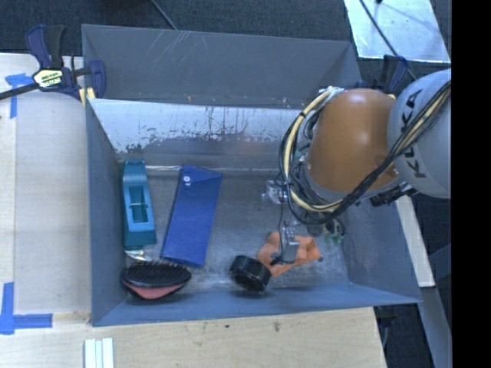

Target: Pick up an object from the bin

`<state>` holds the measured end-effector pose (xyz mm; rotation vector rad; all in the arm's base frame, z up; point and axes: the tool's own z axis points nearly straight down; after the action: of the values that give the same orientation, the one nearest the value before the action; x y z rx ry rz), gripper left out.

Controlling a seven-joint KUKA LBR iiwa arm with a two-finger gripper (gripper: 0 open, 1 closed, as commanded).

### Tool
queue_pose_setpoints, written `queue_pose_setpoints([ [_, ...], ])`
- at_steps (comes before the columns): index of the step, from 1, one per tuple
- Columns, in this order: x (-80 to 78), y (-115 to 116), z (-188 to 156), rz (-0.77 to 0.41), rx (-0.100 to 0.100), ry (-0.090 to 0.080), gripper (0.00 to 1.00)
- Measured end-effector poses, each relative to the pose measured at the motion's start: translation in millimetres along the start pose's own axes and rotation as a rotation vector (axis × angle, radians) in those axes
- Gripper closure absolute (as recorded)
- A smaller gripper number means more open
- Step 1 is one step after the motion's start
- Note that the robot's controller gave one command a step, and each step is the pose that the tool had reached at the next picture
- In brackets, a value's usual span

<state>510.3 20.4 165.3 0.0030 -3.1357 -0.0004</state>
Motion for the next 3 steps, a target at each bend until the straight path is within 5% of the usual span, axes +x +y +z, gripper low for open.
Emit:
queue_pose_setpoints([
  [1,-1.8,0,-5,0.001,0.0,-0.009,0.0],
  [2,1.5,-15,49,-0.054,0.001,-0.015,0.0],
  [3,-3.2,-23,95,0.093,0.0,-0.007,1.0],
])
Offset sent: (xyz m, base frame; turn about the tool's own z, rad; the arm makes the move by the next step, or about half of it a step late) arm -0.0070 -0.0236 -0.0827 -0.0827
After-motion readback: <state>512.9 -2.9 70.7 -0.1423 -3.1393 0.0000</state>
